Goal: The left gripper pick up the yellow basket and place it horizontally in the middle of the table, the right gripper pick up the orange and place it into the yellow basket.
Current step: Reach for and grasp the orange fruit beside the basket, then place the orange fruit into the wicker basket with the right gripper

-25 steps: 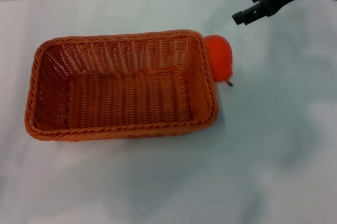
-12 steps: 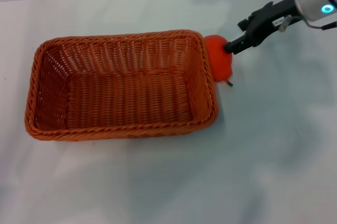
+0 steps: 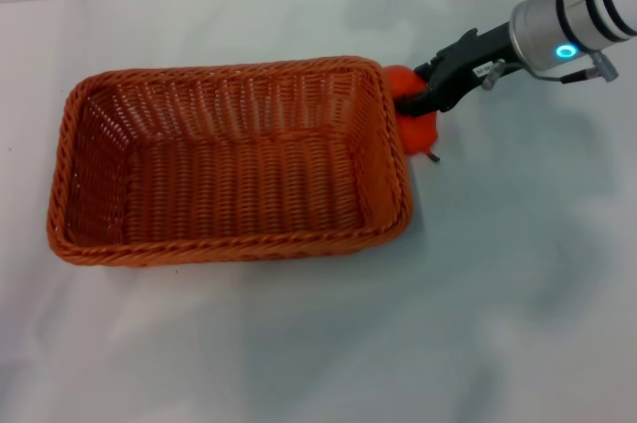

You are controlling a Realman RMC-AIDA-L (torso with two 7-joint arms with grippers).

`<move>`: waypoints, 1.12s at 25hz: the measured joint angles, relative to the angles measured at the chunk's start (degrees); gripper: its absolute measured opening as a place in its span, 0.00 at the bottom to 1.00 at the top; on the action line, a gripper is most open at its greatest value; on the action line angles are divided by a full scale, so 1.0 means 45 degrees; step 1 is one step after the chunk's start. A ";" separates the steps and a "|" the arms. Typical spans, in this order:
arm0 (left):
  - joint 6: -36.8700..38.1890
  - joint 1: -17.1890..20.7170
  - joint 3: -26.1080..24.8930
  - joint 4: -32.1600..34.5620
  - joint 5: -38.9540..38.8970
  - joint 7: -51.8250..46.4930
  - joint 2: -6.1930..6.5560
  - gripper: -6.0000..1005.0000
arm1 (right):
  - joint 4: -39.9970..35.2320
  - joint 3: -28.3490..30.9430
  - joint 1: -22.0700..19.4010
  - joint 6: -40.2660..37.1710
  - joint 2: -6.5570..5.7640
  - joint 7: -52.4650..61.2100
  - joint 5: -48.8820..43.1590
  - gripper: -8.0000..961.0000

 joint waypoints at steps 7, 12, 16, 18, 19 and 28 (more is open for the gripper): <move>-0.0016 -0.0058 0.0062 -0.0108 0.0005 -0.0006 0.0014 0.92 | 0.0056 -0.0002 0.0005 0.0078 0.0061 -0.0142 0.0007 0.53; -0.0095 -0.0143 0.0058 -0.0084 0.0005 -0.0189 0.0041 0.92 | 0.0063 0.0055 0.0004 0.0004 0.0020 -0.0146 0.0007 0.41; -0.0117 -0.0161 0.0050 -0.0032 -0.0056 -0.0304 0.0053 0.92 | -0.0085 0.0172 -0.0170 -0.0085 -0.0067 -0.0244 0.0417 0.32; -0.0121 -0.0162 0.0049 -0.0021 -0.0087 -0.0312 0.0053 0.92 | -0.0227 0.0408 -0.0377 -0.0170 -0.0209 -0.0412 0.0969 0.27; -0.0124 -0.0161 0.0039 -0.0021 -0.0089 -0.0316 0.0056 0.92 | -0.0307 0.0608 -0.0532 -0.0204 -0.0330 -0.0504 0.1325 0.26; -0.0159 -0.0162 -0.0045 0.0004 -0.0097 -0.0336 0.0086 0.92 | -0.0540 0.2364 -0.1816 -0.0628 -0.0776 -0.2280 0.6508 0.16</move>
